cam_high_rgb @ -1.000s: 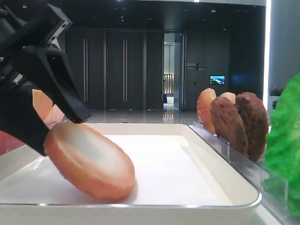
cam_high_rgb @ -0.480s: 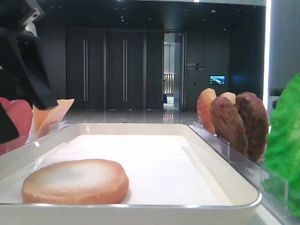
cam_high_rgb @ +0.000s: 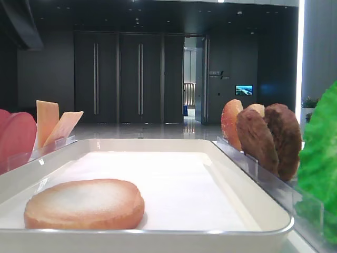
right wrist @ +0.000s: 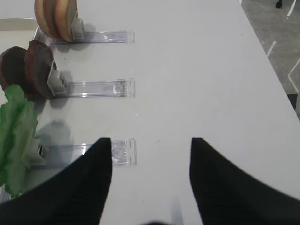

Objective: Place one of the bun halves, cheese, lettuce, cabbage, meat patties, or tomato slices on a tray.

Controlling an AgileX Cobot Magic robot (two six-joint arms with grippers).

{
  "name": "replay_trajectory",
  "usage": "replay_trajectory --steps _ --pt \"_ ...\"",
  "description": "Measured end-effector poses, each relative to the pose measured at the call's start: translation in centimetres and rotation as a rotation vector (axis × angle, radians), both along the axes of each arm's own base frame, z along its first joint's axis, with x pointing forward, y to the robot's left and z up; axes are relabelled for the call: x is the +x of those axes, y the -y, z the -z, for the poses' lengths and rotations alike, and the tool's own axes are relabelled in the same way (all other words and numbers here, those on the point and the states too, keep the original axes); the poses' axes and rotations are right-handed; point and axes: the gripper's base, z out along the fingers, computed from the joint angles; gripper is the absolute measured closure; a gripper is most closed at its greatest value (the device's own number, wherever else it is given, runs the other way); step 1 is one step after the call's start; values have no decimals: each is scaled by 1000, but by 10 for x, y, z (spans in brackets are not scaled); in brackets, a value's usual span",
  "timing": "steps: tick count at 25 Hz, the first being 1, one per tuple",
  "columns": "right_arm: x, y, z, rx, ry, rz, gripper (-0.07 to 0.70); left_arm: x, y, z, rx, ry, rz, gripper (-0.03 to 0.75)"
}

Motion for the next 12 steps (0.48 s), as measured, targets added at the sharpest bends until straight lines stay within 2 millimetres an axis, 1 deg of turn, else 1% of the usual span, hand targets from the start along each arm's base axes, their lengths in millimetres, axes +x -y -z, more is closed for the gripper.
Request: replay_trajectory --steps 2,6,9,12 --pt "0 0 0 0 0 0 268 -2 -2 -11 22 18 6 242" --pt "0 0 0 0 0 0 268 -3 -8 -27 88 41 6 242" --pt "0 0 0 0 0 0 268 -3 -14 -34 160 42 2 242" --pt "0 0 0 0 0 0 268 -4 -23 -34 263 23 -10 242"
